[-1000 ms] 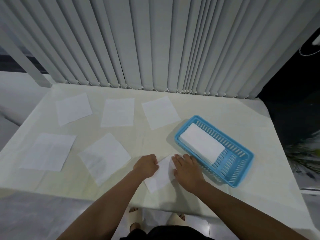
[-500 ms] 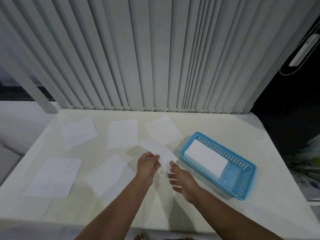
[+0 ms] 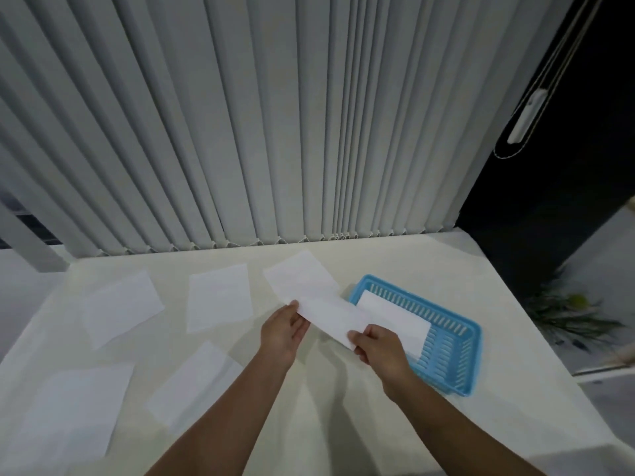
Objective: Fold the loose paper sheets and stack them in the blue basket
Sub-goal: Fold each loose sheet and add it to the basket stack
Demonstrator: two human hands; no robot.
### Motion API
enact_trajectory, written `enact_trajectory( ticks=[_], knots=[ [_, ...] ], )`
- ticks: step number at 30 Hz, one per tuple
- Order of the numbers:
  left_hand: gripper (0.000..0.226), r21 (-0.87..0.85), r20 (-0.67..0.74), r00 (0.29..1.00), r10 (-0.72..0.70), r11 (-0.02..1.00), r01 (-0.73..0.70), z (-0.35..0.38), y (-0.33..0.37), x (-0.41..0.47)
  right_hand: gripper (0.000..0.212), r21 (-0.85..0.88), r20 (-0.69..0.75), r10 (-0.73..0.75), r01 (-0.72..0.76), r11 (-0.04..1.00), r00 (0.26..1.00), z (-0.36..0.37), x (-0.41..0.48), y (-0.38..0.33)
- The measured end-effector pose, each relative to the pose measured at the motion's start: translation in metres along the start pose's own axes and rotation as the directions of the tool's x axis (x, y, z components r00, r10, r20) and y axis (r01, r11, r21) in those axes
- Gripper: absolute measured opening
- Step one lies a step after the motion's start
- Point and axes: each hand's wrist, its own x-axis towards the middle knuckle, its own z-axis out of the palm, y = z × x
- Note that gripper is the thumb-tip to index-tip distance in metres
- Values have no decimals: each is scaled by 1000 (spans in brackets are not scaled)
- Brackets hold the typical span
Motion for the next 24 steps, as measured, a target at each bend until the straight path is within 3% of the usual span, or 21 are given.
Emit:
enact_trajectory(
  ticks=[4,8,11,14,16,21,24],
  knots=[
    [13,104,52,999,6,994,-11,27,1,11,35,10,-84,-30,31,999,996,-28,8,-4],
    [14,481,81,996,28,874,-64,52,-7,24,15,158,-226,10,26,987,974,-59,23,-3],
    [18,738,121,990,77,659,-142,61,-17,35,5,166,-332,49,7,986,942,-77,37,9],
    [17,903,255,960,115,326,-279,59,-29,47,10,101,-399,85,-49,994,913,-88,47,29],
    [21,938,293,947,134,153,-312,54,-35,58,11,64,-427,103,-84,994,898,-93,48,43],
    [41,936,322,943,78,-174,-306,52,-47,75,16,56,-445,115,-100,993,888,-98,48,60],
    [47,913,311,950,30,-287,-290,58,-47,74,15,59,-426,105,-88,994,899,-99,48,57]
  ],
)
